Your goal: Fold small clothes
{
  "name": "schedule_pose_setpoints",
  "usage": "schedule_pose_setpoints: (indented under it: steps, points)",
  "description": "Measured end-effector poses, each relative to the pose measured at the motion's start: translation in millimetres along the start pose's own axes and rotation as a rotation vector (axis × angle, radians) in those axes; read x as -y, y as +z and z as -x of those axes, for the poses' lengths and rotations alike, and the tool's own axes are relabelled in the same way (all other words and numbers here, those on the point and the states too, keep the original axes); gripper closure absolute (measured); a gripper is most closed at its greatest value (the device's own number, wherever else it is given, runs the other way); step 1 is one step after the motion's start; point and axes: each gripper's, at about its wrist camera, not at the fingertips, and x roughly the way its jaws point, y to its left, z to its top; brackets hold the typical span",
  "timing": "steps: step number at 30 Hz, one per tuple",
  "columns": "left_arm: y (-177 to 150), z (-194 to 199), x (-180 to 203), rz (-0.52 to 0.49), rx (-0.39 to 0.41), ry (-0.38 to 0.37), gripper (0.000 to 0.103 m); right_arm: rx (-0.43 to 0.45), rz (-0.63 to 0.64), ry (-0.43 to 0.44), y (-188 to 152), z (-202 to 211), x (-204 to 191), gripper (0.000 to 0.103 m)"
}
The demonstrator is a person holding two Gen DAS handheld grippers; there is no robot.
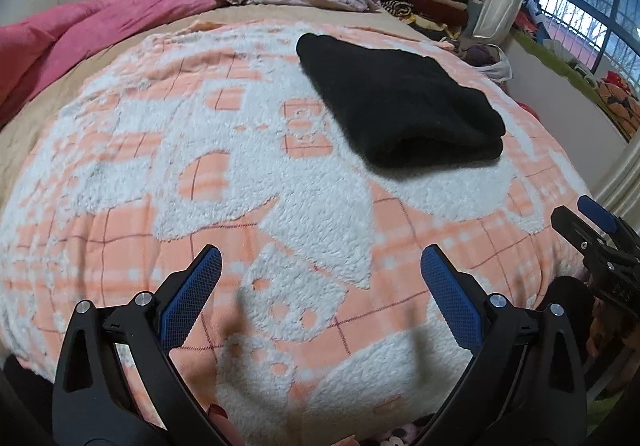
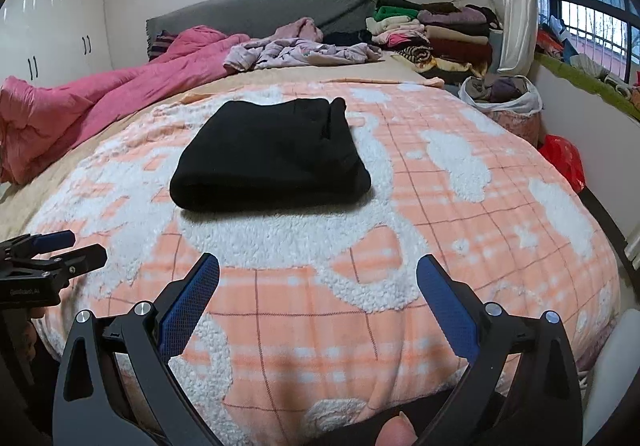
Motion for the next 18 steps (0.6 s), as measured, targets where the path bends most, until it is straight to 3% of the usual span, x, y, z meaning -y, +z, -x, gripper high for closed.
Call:
schedule_pose_setpoints:
  steps: [18]
  points:
    - [3.7,11.0,0.4,-0.003,0.024,0.029,0.010,0.006,0.013,-0.003,0.1,2.8,-3.4,0.005]
